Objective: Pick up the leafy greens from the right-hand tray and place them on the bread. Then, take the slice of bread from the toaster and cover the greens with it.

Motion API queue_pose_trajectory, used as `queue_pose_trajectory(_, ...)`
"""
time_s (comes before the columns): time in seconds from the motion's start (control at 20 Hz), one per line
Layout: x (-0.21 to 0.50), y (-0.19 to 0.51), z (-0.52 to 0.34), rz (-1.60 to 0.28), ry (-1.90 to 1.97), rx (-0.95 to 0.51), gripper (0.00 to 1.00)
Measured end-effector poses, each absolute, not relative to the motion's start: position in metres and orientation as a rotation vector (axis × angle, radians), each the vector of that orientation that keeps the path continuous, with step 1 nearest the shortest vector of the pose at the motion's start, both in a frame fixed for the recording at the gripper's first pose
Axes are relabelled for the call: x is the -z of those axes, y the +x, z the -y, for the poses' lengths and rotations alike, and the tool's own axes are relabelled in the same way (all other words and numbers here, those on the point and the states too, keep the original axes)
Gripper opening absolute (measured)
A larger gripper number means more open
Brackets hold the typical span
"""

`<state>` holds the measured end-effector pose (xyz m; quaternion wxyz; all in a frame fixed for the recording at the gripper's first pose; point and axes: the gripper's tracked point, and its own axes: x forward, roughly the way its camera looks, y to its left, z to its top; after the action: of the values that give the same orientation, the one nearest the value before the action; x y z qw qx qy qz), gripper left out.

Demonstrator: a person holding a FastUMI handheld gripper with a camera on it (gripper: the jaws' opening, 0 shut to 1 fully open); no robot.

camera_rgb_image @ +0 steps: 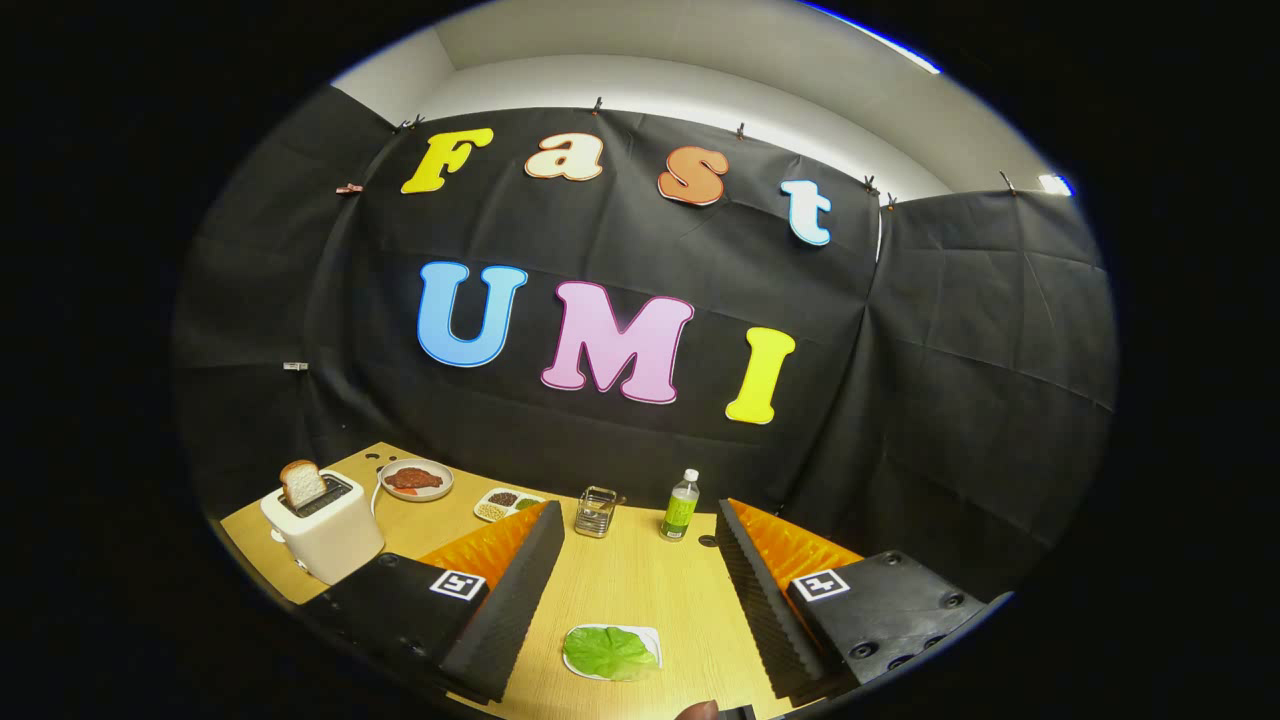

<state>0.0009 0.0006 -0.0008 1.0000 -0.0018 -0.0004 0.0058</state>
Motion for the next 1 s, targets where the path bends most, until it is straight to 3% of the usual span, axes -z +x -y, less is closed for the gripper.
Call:
queue_pose_trajectory(0.55,0.001,0.004,-0.001,0.002,0.003,-0.027,0.95)
queue_pose_trajectory(1.0,0.078,0.036,-0.001,-0.239,-0.089,-0.246,0.95)
